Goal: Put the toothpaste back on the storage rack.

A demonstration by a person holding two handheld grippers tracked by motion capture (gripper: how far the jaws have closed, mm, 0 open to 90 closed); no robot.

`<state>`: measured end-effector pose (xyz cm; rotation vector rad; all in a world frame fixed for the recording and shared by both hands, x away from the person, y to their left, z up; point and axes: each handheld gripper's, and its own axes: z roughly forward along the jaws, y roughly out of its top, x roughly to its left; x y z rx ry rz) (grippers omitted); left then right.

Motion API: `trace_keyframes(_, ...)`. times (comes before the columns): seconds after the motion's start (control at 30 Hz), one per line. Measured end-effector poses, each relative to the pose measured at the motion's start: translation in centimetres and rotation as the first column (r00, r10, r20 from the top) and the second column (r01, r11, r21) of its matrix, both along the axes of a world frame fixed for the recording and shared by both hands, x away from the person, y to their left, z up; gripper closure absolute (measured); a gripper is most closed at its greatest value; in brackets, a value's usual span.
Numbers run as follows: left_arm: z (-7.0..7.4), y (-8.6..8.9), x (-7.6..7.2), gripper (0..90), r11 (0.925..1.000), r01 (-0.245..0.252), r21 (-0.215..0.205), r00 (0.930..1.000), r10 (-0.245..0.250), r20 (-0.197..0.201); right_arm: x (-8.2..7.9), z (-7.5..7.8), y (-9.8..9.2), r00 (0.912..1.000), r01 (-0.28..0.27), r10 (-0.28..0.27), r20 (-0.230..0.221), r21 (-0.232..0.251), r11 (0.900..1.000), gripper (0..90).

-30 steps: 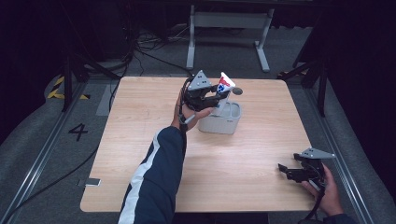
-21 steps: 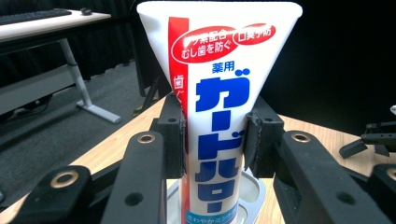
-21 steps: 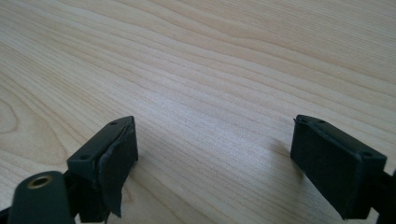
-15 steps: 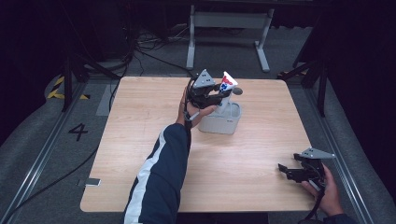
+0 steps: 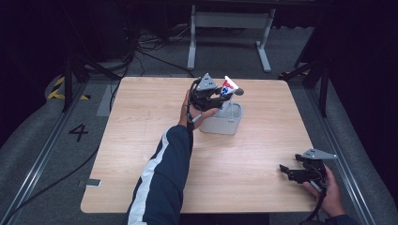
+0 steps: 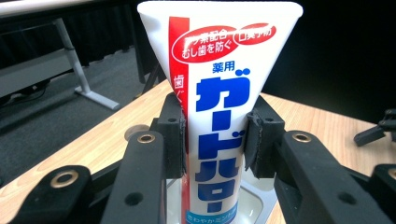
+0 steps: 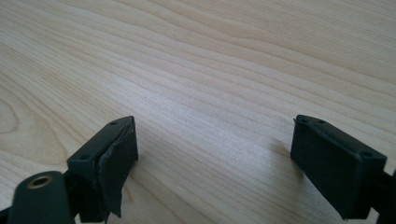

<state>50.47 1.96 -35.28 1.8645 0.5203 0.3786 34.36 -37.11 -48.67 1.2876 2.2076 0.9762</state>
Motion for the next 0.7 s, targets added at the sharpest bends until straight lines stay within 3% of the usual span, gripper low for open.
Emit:
trace_keyframes(0.27, -0.7, 0.0, 0.0, 64.8, 0.9999, -0.002, 0.011, 1.0000, 0.002, -0.010, 0.0, 0.0, 0.0, 1.0000, 0.000, 0.000, 0.000, 0.000, 1.000, 15.3)
trace_keyframes(0.47, -1.6, 0.3, -0.4, 64.7, 0.9994, -0.004, 0.034, 0.9994, 0.006, -0.033, 0.0, 0.0, 0.0, 1.0000, 0.000, 0.000, 0.000, 0.000, 1.000, 15.3)
trace_keyframes(0.63, -1.9, 0.7, -0.6, 64.4, 0.9977, -0.011, 0.066, 0.9995, 0.013, -0.030, 0.0, 0.0, 0.0, 1.0000, -0.002, 0.002, -0.001, -0.003, 1.000, 15.3)
trace_keyframes(0.7, -2.0, 0.8, -0.7, 64.4, 0.9982, -0.013, 0.059, 0.9990, 0.016, -0.041, 0.0, 0.0, 0.0, 1.0000, -0.001, 0.001, -0.002, -0.002, 1.000, 15.3)
